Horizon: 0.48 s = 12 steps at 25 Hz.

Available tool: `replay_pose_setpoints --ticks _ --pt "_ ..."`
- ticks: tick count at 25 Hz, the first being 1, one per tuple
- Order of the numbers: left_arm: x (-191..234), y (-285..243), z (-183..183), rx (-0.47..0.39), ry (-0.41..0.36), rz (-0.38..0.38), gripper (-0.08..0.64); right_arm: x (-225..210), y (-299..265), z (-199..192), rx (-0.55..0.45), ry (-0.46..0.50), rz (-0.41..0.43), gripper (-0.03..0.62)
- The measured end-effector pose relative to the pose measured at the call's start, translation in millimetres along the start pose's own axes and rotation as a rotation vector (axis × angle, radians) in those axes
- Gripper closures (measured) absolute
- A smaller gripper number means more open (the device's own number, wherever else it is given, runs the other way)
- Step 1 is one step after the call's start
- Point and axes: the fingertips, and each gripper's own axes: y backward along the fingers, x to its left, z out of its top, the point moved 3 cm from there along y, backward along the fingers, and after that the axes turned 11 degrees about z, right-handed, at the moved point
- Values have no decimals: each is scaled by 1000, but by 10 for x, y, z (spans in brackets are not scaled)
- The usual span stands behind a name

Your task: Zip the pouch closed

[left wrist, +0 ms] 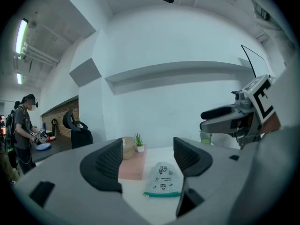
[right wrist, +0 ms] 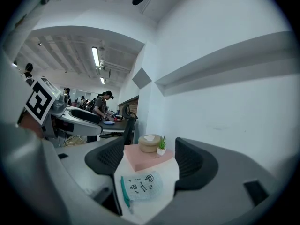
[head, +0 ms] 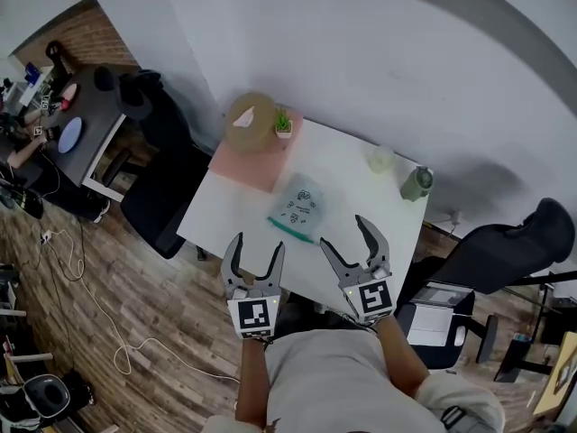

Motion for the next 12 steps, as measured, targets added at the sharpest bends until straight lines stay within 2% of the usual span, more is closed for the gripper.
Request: replay_pose_setpoints --ticks 12 --pt "-168 128 260 -50 -30 22 239 -63 227 108 -9 4 -4 262"
